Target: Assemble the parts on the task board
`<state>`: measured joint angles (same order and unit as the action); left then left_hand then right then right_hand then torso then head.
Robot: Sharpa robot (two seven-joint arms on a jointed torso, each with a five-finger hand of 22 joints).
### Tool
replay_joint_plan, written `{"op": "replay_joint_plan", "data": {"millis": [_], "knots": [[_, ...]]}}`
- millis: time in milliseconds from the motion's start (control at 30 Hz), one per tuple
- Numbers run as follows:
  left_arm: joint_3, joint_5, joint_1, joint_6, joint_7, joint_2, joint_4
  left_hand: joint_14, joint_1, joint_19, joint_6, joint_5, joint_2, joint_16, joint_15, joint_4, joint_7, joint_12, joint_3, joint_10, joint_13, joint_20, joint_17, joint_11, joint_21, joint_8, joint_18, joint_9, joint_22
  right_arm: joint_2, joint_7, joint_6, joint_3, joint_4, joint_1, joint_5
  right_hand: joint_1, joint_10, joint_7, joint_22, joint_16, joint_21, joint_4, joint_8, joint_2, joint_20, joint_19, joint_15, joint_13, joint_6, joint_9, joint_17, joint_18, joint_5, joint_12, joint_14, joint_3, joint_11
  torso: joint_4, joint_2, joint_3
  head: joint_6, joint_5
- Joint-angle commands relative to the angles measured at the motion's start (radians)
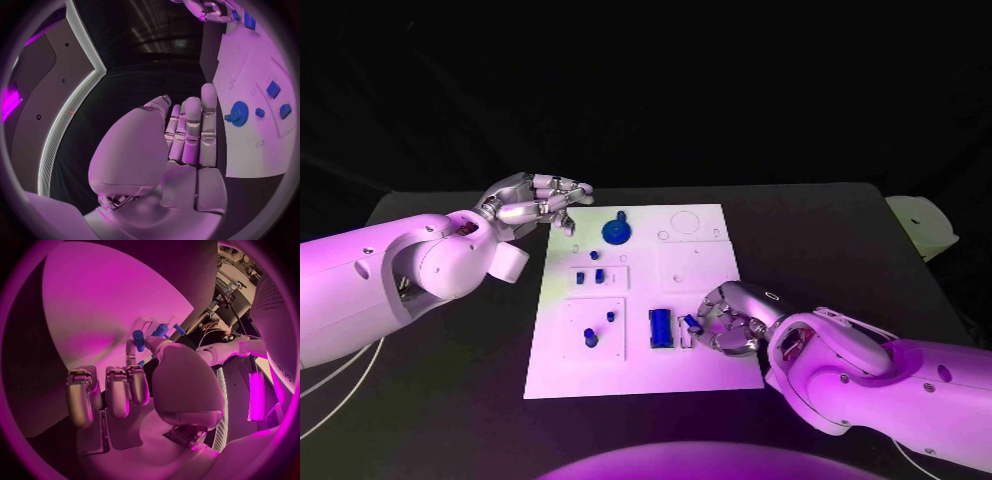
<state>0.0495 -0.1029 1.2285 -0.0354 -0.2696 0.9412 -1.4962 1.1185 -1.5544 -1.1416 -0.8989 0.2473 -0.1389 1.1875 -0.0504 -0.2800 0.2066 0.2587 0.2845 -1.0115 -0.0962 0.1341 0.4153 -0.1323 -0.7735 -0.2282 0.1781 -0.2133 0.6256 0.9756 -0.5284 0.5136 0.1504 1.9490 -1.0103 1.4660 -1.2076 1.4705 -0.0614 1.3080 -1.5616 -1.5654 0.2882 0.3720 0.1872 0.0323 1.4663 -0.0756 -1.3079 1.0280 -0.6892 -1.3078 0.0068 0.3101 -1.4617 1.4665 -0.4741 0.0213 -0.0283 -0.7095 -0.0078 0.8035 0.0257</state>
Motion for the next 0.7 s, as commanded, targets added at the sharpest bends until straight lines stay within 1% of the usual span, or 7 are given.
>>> {"op": "replay_joint_plan", "data": {"millis": [33,133,267,333,367,433,700], "knots": [[-0.001,-0.003,0.000,0.021,-0.004,-0.001,-0.004,-0.004,0.002,0.003,0.008,-0.003,-0.011,0.004,0.001,0.003,-0.002,0.008,0.010,0.008,-0.002,-0.001,-0.002,-0.002,0.007,-0.007,0.006,0.002,-0.002,-0.011,-0.005,-0.044,0.000,-0.007,0.002,-0.057,0.028,0.060,0.005,0.263,-0.003,-0.005,0.001,-0.002,0.000,-0.005,0.105,-0.004,-0.209,0.011,0.003,-0.246,-0.007,0.001,-0.001,0.101,0.016,-0.003,-0.0003,0.000,0.0003,0.001,0.000],[-0.001,-0.003,0.000,0.022,-0.003,-0.001,-0.004,-0.004,0.002,0.003,0.008,-0.003,-0.011,0.004,0.001,0.003,-0.002,0.008,0.010,0.008,-0.002,-0.001,-0.002,-0.002,0.007,-0.007,0.006,0.002,-0.002,-0.020,-0.007,-0.045,0.000,-0.015,0.002,-0.063,0.043,0.060,0.006,0.263,-0.003,-0.005,0.001,-0.001,-0.005,-0.005,0.105,-0.005,-0.209,0.013,0.002,-0.246,-0.007,0.009,-0.001,0.101,0.025,-0.003,-0.0002,0.000,0.0003,0.001,0.000],[-0.001,-0.003,0.000,0.022,-0.003,-0.001,-0.004,-0.004,0.002,0.003,0.008,-0.003,-0.011,0.004,0.001,0.003,-0.002,0.008,0.010,0.008,-0.002,-0.001,-0.002,-0.002,0.007,-0.007,0.006,0.002,-0.002,-0.029,-0.009,-0.040,0.000,-0.026,0.002,-0.066,0.063,0.060,0.006,0.263,-0.003,-0.005,0.002,-0.001,-0.009,-0.006,0.105,-0.005,-0.208,0.017,0.001,-0.246,-0.007,0.006,0.000,0.101,0.038,-0.002,0.0005,0.000,0.0004,0.002,0.001],[-0.001,-0.003,0.000,0.022,-0.003,0.000,-0.004,-0.004,0.002,0.003,0.008,-0.003,-0.011,0.004,0.001,0.003,-0.002,0.008,0.010,0.008,-0.002,-0.001,-0.002,-0.002,0.007,-0.007,0.006,0.002,-0.002,-0.032,-0.010,-0.036,0.000,-0.030,0.002,-0.066,0.087,0.061,0.006,0.263,-0.003,-0.005,0.003,-0.001,-0.016,-0.006,0.105,-0.005,-0.209,0.019,0.001,-0.247,-0.007,-0.009,-0.001,0.101,0.052,-0.002,0.0000,0.000,0.0008,0.003,0.000],[-0.001,-0.003,0.000,0.022,-0.002,0.000,-0.005,-0.004,0.002,0.003,0.008,-0.003,-0.011,0.004,0.001,0.003,-0.002,0.008,0.010,0.008,-0.002,-0.001,-0.002,-0.002,0.007,-0.007,0.006,0.002,-0.002,-0.034,-0.010,-0.035,0.000,-0.032,0.002,-0.067,0.124,0.063,0.008,0.263,-0.003,-0.005,0.003,0.003,-0.014,-0.006,0.105,-0.006,-0.212,0.029,-0.001,-0.246,-0.007,-0.007,-0.007,0.101,0.079,-0.001,-0.0002,0.000,0.0008,0.003,-0.001],[-0.001,-0.004,0.000,0.023,-0.002,0.000,-0.005,-0.004,0.002,0.003,0.008,-0.003,-0.011,0.004,0.001,0.003,-0.002,0.008,0.010,0.008,-0.002,-0.001,-0.002,-0.002,0.007,-0.007,0.006,0.002,-0.002,-0.038,-0.010,-0.034,0.000,-0.035,0.002,-0.069,0.137,0.063,0.011,0.263,-0.003,-0.005,0.003,0.006,-0.014,-0.007,0.105,-0.007,-0.212,0.032,-0.003,-0.247,-0.007,0.000,-0.007,0.101,0.094,0.001,-0.0001,-0.001,0.0003,0.003,-0.001],[-0.001,-0.005,0.001,0.025,0.001,0.001,-0.006,-0.004,0.002,0.003,0.008,-0.003,-0.011,0.004,0.001,0.003,-0.002,0.008,0.010,0.008,-0.002,-0.001,-0.002,-0.002,0.007,-0.007,0.006,0.002,-0.002,-0.048,-0.008,-0.035,0.000,-0.042,0.002,-0.073,0.150,0.063,0.012,0.263,-0.003,-0.005,0.004,0.007,-0.011,-0.009,0.105,-0.009,-0.212,0.033,-0.004,-0.245,-0.007,0.004,-0.007,0.101,0.111,0.002,0.0002,0.000,0.0000,0.005,-0.001]]}}
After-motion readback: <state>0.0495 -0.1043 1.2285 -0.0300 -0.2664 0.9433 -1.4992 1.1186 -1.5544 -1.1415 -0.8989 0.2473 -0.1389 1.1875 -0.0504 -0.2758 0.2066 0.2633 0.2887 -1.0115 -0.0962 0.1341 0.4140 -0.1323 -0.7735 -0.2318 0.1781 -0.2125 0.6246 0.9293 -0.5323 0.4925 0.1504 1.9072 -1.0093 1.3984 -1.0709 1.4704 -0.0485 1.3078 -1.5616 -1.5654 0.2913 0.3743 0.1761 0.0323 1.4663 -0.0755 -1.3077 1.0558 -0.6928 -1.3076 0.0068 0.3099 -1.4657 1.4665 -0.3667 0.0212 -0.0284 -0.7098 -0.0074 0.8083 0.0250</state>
